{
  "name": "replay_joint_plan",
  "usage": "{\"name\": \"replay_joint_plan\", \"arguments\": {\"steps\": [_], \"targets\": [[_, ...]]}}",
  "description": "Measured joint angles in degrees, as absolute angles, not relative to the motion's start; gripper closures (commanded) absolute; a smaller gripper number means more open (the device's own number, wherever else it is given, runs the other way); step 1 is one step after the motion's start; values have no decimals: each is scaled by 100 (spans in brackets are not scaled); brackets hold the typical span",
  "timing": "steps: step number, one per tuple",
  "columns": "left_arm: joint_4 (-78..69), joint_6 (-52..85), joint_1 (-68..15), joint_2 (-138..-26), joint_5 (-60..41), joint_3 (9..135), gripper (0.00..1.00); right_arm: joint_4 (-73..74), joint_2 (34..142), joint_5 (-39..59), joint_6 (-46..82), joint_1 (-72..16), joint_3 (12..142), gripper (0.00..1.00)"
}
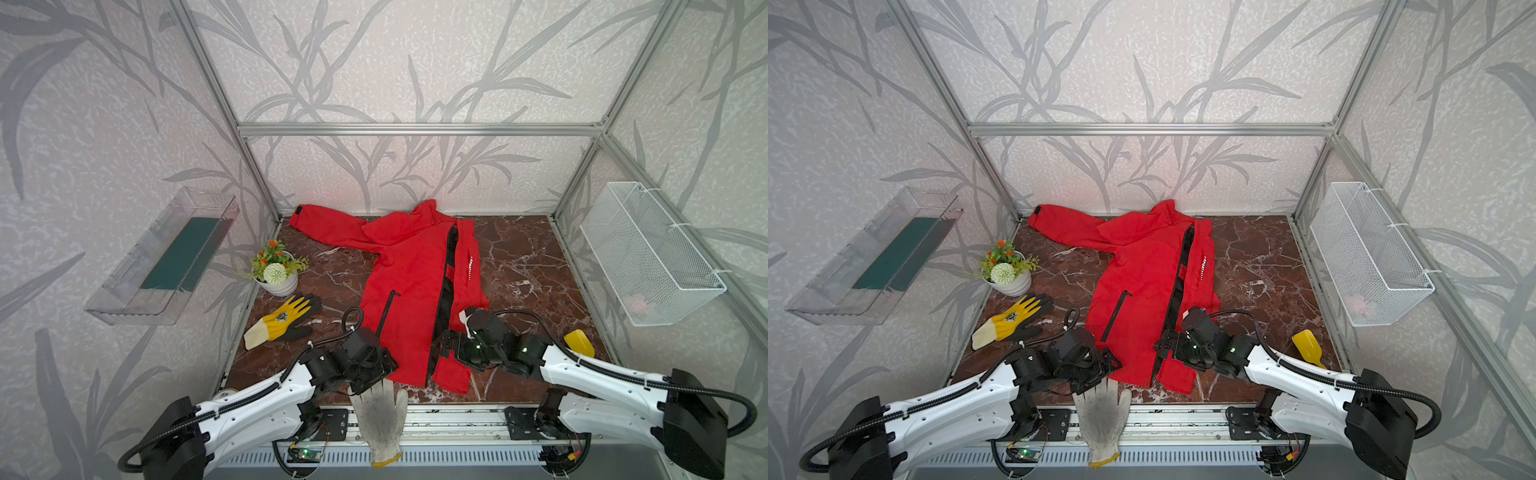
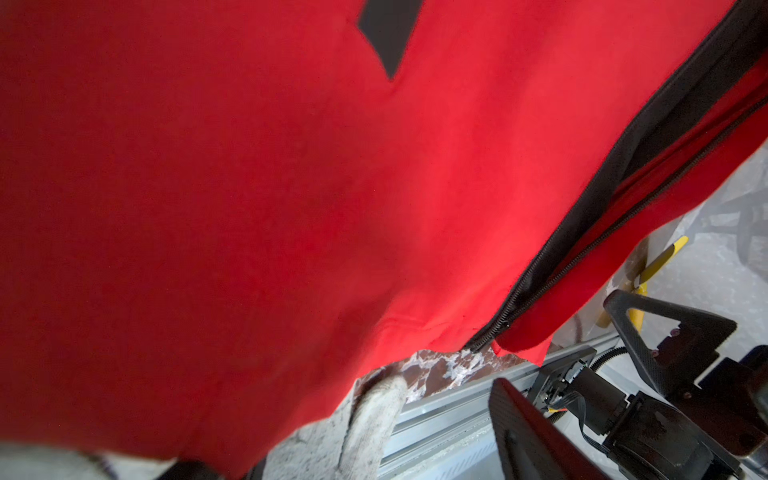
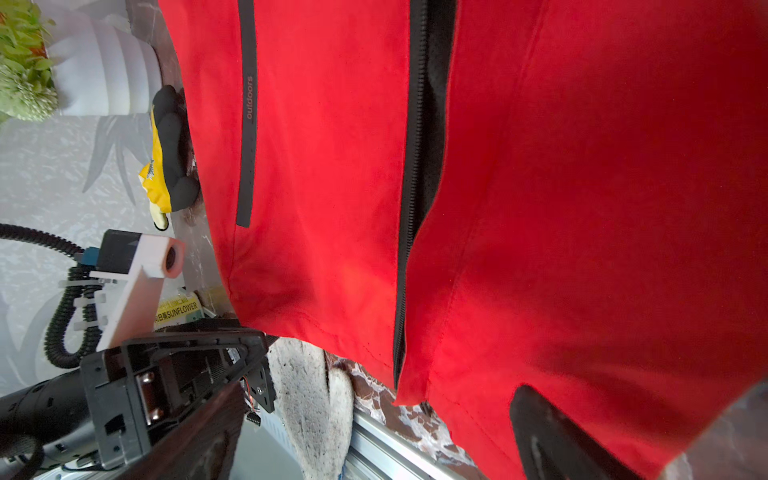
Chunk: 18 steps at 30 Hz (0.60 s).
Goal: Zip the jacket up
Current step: 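Grasp the hem edges and lift them with both grippers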
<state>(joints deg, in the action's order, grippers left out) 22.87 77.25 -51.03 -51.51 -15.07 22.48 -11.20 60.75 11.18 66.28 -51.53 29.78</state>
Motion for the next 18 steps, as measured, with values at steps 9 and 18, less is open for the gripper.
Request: {"name": "replay_joint_plan", "arguments": {"steps": [9,18], "targets": [[1332,7959,-5175,-5345,-1577,2156,76,-768,6114,1186,6716,-5155,2818,1],[1295,8093,-5175,-4718,-1459,2152,100,-408,6368,1446,6792,-5310,2821,1]]}}
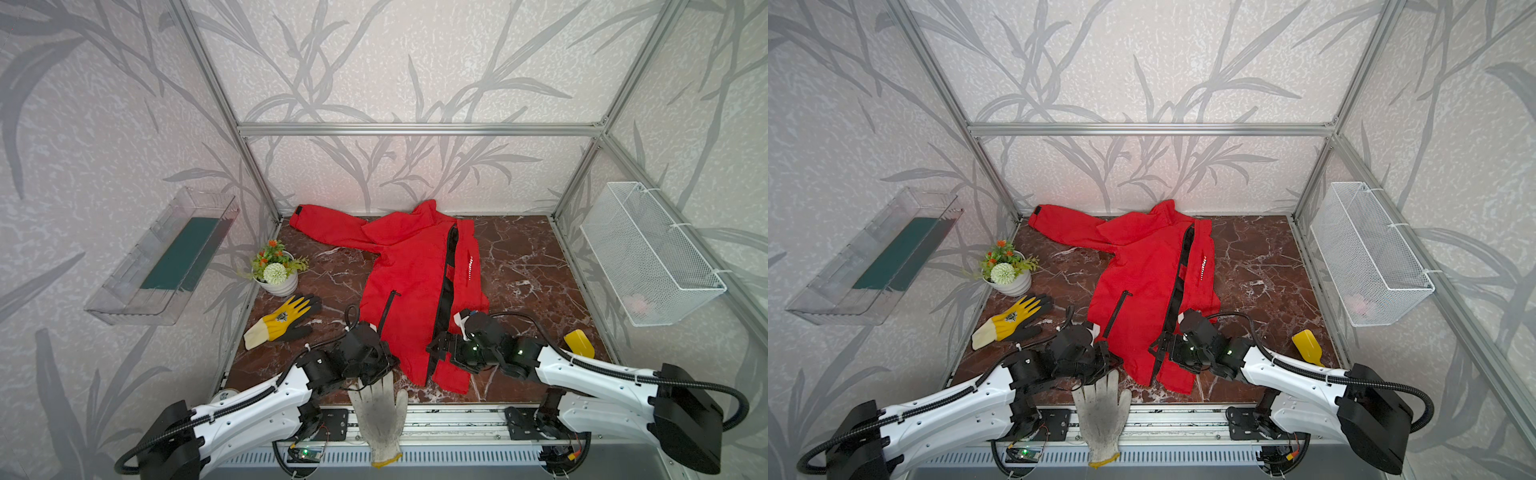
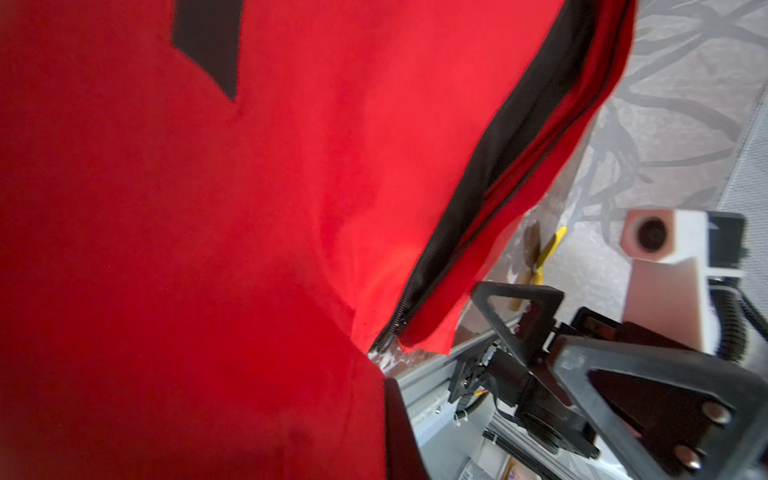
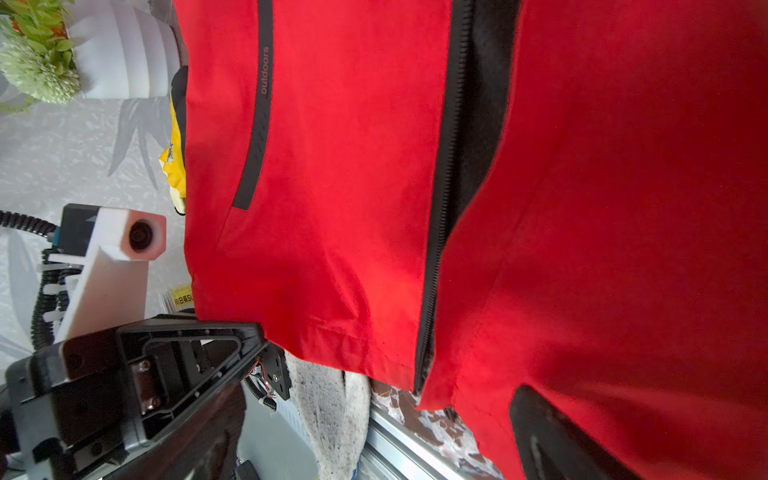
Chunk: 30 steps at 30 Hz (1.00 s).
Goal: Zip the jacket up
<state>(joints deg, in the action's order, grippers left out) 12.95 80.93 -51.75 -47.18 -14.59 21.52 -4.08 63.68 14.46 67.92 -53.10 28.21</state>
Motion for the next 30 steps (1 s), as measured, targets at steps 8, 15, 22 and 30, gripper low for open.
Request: {"name": "replay_joint_plan", "arguments": {"steps": [8,15,22,30], "targets": [[1461,8197,-5175,-4235,-1380,2150,100,161,6410,1400,7085,-5553,2801,1],[1647,8252,-5175,-3959,-1354,2147,100,893,6987,1525,7312,-5614,2663,1],[1772,8331,-5175,-3664,-1299,2117,100,1398,7450,1664,7520,-5638,2521,1],[1857,8366,-5175,-3642,-1297,2084,100,2222,7817,1802,7666,-5638,2421,1]]}}
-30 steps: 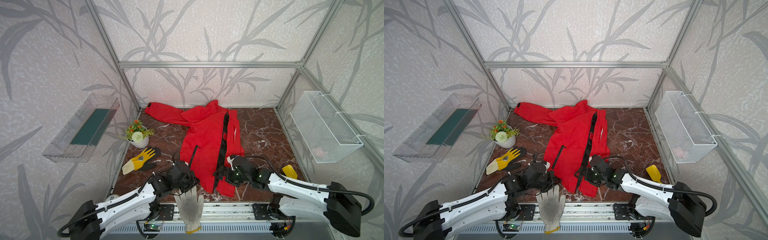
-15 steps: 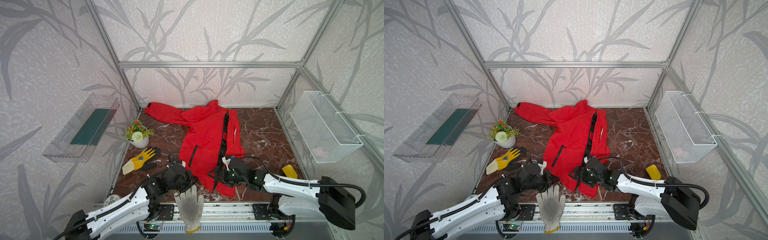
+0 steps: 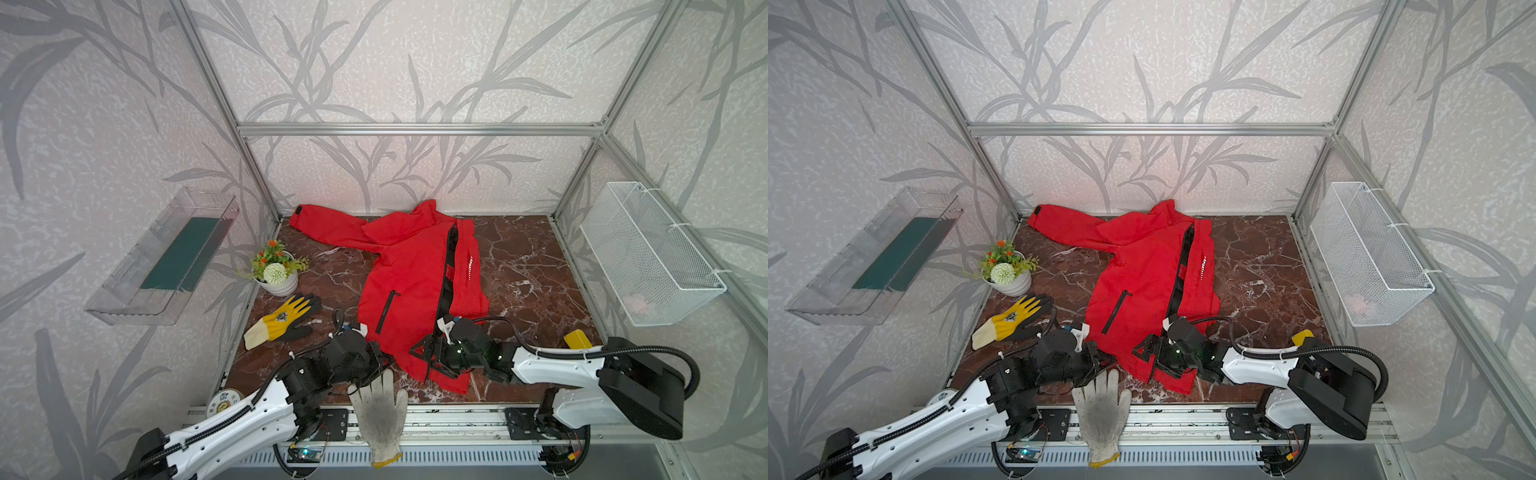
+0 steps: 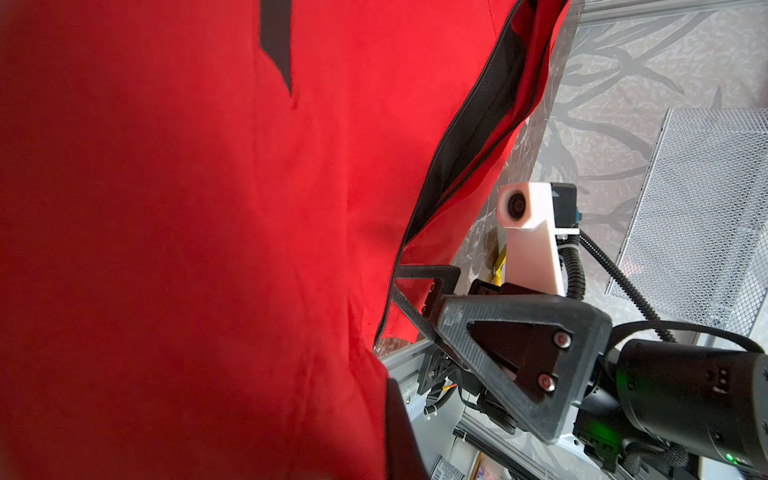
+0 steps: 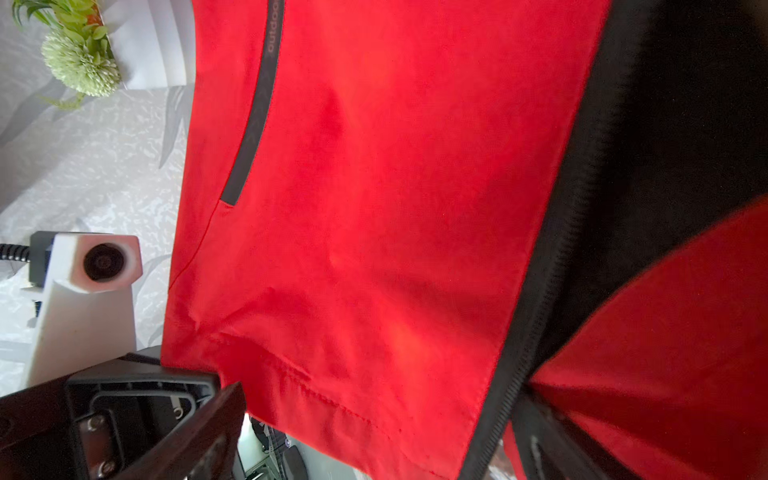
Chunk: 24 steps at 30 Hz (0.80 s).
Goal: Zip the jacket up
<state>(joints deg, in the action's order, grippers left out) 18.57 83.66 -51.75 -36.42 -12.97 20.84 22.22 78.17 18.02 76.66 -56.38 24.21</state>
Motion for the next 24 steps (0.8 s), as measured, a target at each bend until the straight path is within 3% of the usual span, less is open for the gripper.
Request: {"name": "replay_joint_plan", "arguments": {"steps": [4,7,18,24], "targets": [[1905,8366,-5175,-3599,-1258,2084,100,2539,7859,1852,7738,-5640,2311,2],[1955,8368,-5175,-3487,-1201,2084,100,2705,7854,1859,7784,-5642,2263,8],[2154,8425,-5175,-3190,-1035,2023,100,2871,7614,1809,7850,-5645,2038,63],[2193,8423,-5175,-3229,-1013,2018,100,2910,7408,1761,7852,-5649,1933,87]]}}
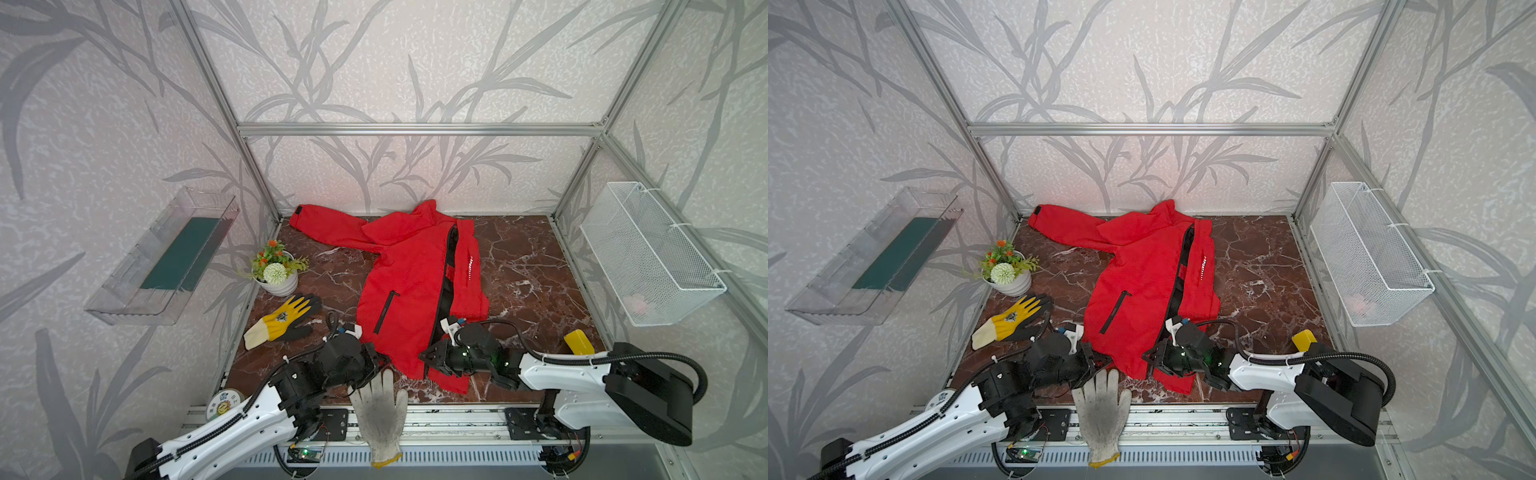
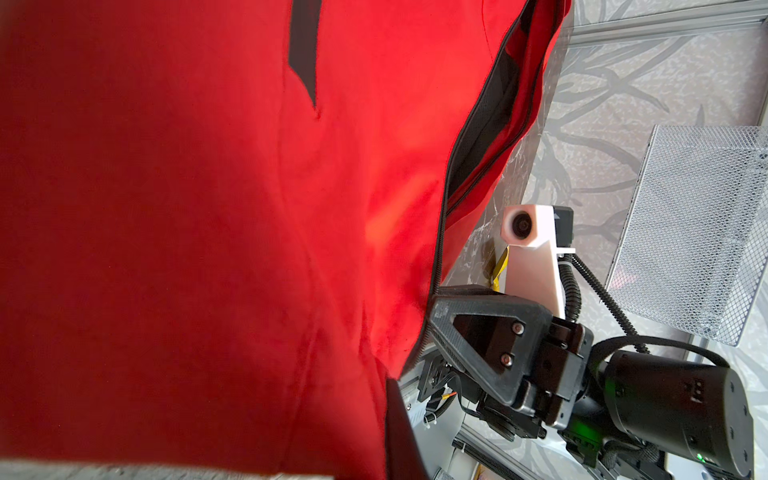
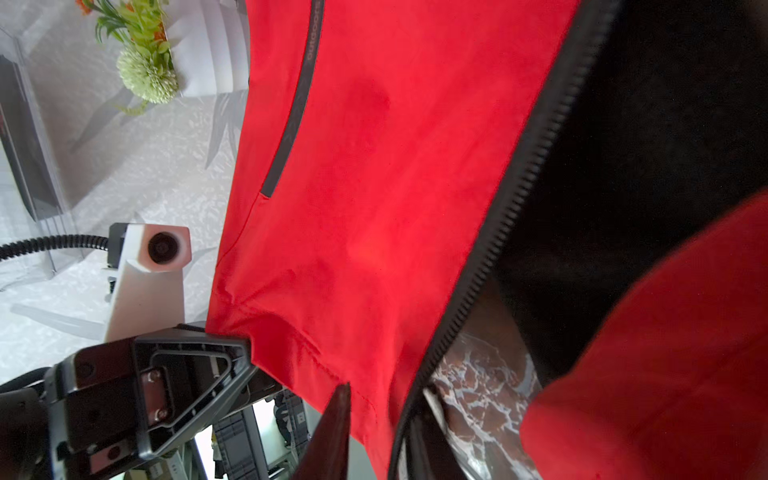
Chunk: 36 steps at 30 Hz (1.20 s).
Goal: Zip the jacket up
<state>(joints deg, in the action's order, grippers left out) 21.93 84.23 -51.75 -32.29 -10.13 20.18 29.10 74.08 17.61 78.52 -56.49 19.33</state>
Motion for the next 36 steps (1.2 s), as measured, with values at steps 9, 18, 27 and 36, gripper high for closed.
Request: {"name": "replay_joint_plan", "arguments": {"steps": [9,18,27,36], "targets": [[2150,8313,-4910,-3330,-1087,2018,68,2908,6980,1625,7793,-5649,1835,100],[1500,8324,-4858,-3651,-1319,1920,43,2993,6855,1433,7795,-5649,1835,100],[493,8508,-5074,-4178,-1439,1865,28,3789,7148,1509,7819,-5653,1861,100],[1328,8298,-5218,-3780,-1199,2193,21,3986,7078,1415,7789,-5658,1953,100]]}}
